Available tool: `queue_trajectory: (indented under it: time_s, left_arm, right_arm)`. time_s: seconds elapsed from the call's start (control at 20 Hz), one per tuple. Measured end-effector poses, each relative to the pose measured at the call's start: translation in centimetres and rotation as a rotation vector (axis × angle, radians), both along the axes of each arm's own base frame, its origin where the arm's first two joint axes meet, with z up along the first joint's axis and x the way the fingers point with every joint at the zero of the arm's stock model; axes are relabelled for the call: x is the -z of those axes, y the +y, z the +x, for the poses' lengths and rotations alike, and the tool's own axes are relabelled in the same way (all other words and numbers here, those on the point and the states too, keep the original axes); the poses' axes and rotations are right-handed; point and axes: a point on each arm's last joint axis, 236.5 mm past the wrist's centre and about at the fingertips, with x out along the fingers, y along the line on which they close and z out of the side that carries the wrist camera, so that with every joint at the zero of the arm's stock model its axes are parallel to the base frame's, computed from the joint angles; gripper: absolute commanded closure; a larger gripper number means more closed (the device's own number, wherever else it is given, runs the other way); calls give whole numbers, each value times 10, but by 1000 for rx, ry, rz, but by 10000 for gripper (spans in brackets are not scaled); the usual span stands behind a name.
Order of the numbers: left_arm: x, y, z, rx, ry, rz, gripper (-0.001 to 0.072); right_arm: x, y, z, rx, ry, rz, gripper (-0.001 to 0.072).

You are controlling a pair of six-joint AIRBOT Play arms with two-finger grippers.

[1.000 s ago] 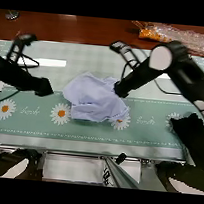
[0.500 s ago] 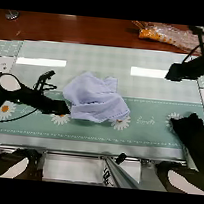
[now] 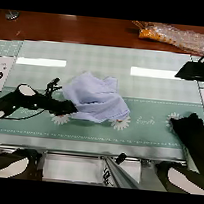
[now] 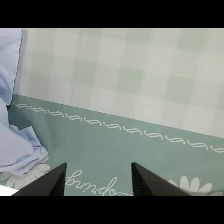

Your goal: Fold the shirts.

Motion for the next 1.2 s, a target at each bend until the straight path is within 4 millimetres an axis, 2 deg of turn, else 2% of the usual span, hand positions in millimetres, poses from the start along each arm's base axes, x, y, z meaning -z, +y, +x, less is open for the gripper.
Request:
queue_trajectory:
  time_s: [0.05, 0.1, 0.15, 0.3, 0.4, 0.5, 0.65, 0.8, 0.9, 1.2]
  left_arm:
    - [4, -4, 0, 0, 10, -11, 402]
    - [7, -8, 0, 2, 17, -20, 589]
    - [12, -9, 1, 3, 14, -21, 689]
    - [15, -16, 1, 10, 21, -45, 689]
    - [15, -18, -1, 27, 20, -55, 690]
    - [14, -21, -7, 56, 29, -68, 690]
    - [10, -24, -13, 80, 37, -89, 690]
    - [6, -27, -17, 103, 41, -105, 690]
    - [4, -28, -20, 113, 48, -115, 690]
    - [1, -30, -26, 132, 61, -129, 690]
  right_arm:
    - [0, 0, 0, -1, 1, 1, 217]
    - [0, 0, -1, -2, 3, 4, 160]
    - [1, -1, -1, -1, 4, 1, 155]
    - [17, -11, -5, 20, 46, -11, 145]
    - [44, -6, -18, 26, 127, 51, 122]
    - [76, 12, -36, 20, 216, 149, 122]
    - [120, 50, -62, 5, 315, 287, 123]
    - [156, 83, -81, 6, 361, 360, 123]
    - [172, 100, -85, 14, 358, 379, 124]
    - [200, 142, -75, 51, 319, 393, 124]
